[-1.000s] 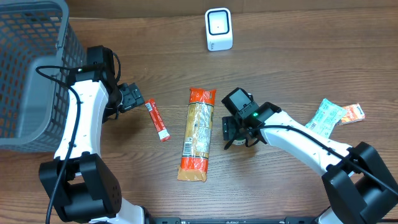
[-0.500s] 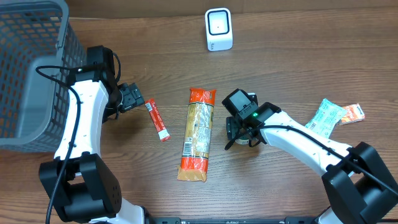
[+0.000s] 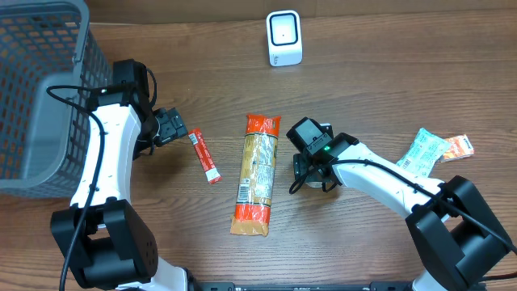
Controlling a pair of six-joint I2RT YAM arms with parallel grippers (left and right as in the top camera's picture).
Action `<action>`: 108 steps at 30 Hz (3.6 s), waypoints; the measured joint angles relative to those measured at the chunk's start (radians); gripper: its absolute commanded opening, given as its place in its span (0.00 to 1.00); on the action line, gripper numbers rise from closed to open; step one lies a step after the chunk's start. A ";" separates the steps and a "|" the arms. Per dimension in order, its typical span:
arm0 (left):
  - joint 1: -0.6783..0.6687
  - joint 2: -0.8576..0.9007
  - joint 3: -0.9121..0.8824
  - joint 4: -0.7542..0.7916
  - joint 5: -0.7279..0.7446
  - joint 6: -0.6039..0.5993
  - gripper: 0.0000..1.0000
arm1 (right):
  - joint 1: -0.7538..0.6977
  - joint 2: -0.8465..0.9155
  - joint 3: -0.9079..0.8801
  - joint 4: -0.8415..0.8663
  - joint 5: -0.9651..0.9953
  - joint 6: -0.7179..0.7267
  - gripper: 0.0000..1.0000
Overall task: Scan the item barcode
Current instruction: 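Close the right gripper around the green-capped jar, then lift the jar and carry it toward the white scanner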
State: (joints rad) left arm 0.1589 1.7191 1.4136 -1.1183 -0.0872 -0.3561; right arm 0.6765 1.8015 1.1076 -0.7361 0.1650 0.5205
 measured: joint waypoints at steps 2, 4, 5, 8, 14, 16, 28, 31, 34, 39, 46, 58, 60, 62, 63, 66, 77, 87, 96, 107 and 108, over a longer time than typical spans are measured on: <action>0.000 0.000 0.000 0.000 0.000 0.000 1.00 | 0.000 0.000 0.000 -0.010 0.000 0.000 0.79; 0.000 0.000 0.000 0.000 0.000 0.000 1.00 | 0.000 0.000 0.000 -0.021 0.001 0.000 0.79; 0.000 0.000 0.000 0.000 0.000 0.000 1.00 | 0.000 0.000 0.000 -0.021 0.002 0.000 0.79; 0.000 0.000 0.000 0.000 0.000 0.000 1.00 | 0.000 0.000 0.000 -0.016 0.007 0.000 0.76; 0.000 0.000 0.000 0.000 0.000 0.000 1.00 | 0.000 0.000 0.000 -0.013 0.008 0.000 0.75; 0.000 0.000 0.000 0.000 0.000 0.000 1.00 | 0.000 0.000 0.000 -0.014 0.008 -0.001 0.71; 0.000 0.000 0.000 0.000 0.000 0.000 1.00 | 0.000 0.000 0.000 -0.012 0.011 0.000 0.41; 0.000 0.000 0.000 0.000 0.000 0.000 1.00 | 0.000 0.000 0.000 -0.013 0.011 0.000 0.31; 0.000 0.000 0.000 0.000 0.000 0.000 1.00 | 0.000 0.000 0.000 -0.013 0.011 0.000 0.17; 0.000 0.000 0.000 0.000 0.000 0.000 1.00 | 0.000 0.000 0.000 -0.013 0.011 0.000 0.15; 0.000 0.000 0.000 0.000 0.000 0.000 1.00 | 0.000 0.000 0.000 -0.013 0.012 0.000 0.15; 0.000 0.000 0.000 0.000 0.000 0.000 1.00 | 0.000 0.000 0.000 -0.013 0.012 0.000 0.15; 0.000 0.000 0.000 0.000 0.000 0.000 1.00 | 0.000 0.000 0.000 -0.013 0.012 0.000 0.15; 0.000 0.000 0.000 0.000 0.000 0.000 1.00 | 0.000 0.000 0.000 -0.013 0.012 0.000 0.15; 0.000 0.000 0.000 0.000 0.000 0.000 1.00 | 0.000 0.000 0.000 -0.013 0.012 0.000 0.14; 0.000 0.000 0.000 0.000 0.000 0.000 1.00 | 0.000 0.000 0.000 -0.013 0.012 0.000 0.09; 0.000 0.000 0.000 0.000 0.000 0.000 1.00 | 0.000 0.000 0.055 -0.161 0.016 -0.011 0.04; 0.000 0.000 0.000 0.000 0.000 0.000 1.00 | -0.008 -0.023 0.541 -0.483 0.010 -0.059 0.04; 0.000 0.000 0.000 0.000 0.000 0.000 1.00 | -0.134 -0.022 0.943 -0.493 -0.094 -0.180 0.04; 0.000 0.000 0.000 0.000 0.000 0.000 1.00 | -0.153 0.217 0.959 -0.161 -0.089 -0.248 0.04; 0.000 0.000 0.000 0.000 0.000 0.000 1.00 | -0.154 0.243 0.958 -0.126 -0.084 -0.251 0.03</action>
State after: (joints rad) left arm 0.1589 1.7191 1.4136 -1.1183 -0.0872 -0.3561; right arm 0.5224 2.0445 2.0659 -0.8619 0.0807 0.2695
